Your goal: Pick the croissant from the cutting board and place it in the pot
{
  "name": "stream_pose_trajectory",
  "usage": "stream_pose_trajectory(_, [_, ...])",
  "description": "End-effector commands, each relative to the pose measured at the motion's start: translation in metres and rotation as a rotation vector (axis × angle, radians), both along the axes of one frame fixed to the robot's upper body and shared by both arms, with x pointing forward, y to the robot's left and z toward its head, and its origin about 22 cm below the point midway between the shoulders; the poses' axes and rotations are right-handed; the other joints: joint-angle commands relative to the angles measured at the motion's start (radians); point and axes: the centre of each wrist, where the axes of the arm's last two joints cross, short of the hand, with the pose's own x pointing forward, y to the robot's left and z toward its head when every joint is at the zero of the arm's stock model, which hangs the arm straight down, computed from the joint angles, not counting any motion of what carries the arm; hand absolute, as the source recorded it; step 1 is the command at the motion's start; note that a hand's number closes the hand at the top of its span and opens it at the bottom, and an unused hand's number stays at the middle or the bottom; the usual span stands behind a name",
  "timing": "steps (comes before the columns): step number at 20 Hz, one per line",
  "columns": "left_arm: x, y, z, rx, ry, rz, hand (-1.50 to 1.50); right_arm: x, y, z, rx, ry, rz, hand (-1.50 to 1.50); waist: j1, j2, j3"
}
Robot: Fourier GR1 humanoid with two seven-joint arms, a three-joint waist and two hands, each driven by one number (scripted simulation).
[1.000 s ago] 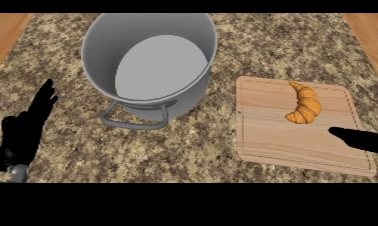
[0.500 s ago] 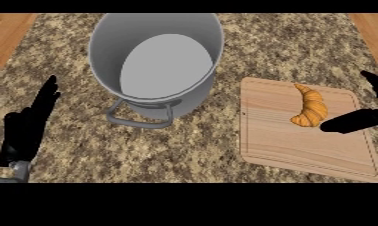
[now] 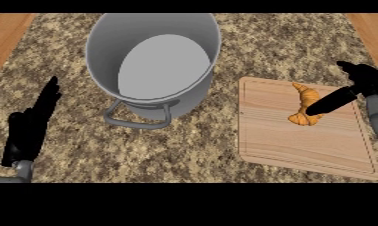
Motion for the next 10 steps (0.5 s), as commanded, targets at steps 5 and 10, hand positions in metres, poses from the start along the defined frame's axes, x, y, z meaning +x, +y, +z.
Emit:
stream_pose_trajectory(5, [0.002,-0.001,0.011,-0.001,-0.007,-0.002,0.00,0.028,-0.001,-0.028,-0.054,0.203,-0.014,-1.50,-0.001,0.001,0.001])
stream_pose_trajectory(10, [-0.011,0.010,-0.004,-0.003,0.004,0.014,0.00,0.028,0.021,-0.031,-0.054,0.216,-0.008,-1.50,-0.012,-0.003,0.000])
